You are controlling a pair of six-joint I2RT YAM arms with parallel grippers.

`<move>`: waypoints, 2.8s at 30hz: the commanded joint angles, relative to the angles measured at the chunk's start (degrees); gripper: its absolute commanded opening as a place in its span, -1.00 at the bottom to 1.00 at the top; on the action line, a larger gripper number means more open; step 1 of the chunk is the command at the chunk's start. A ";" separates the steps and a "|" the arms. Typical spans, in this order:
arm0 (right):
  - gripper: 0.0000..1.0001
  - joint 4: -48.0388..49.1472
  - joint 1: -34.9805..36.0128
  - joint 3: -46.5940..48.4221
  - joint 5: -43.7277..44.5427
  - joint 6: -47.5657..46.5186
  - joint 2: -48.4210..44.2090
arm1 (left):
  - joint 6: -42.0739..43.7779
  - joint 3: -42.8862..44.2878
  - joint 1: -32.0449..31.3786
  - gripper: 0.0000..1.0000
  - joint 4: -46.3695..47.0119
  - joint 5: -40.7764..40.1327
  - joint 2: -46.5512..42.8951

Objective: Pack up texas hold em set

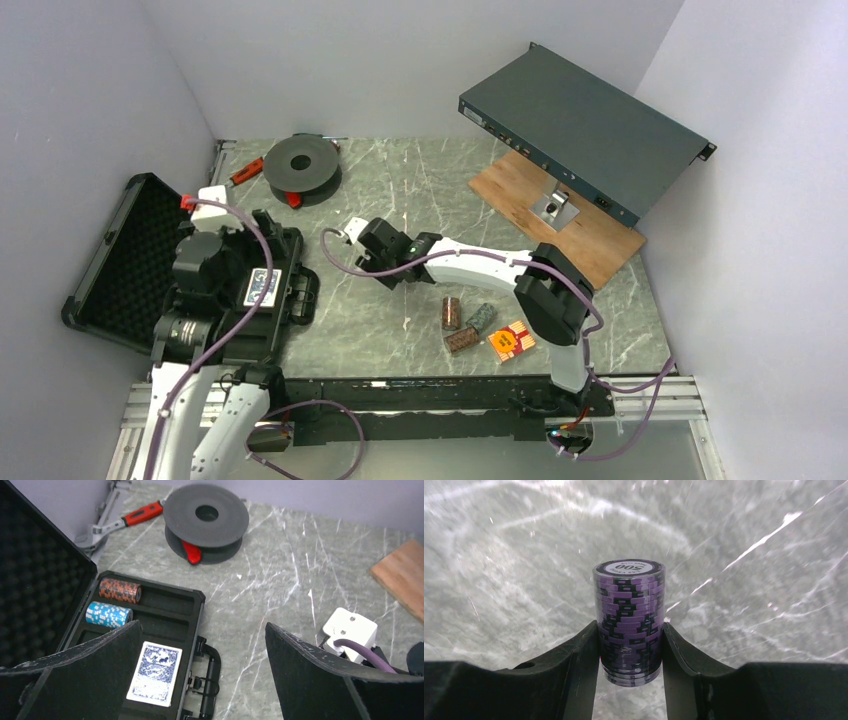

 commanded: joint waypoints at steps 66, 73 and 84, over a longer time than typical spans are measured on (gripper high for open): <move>-1.00 21.80 3.23 60.57 -31.95 -7.21 38.24 | 2.26 -4.13 -1.25 0.99 34.49 19.15 -14.90; -1.00 27.51 3.23 61.38 -28.74 -9.30 41.00 | 1.92 -4.36 -1.26 0.99 34.27 19.51 -14.62; -1.00 29.35 2.82 56.73 -29.90 -11.35 40.59 | 2.11 -4.51 -1.13 0.99 33.86 19.29 -14.20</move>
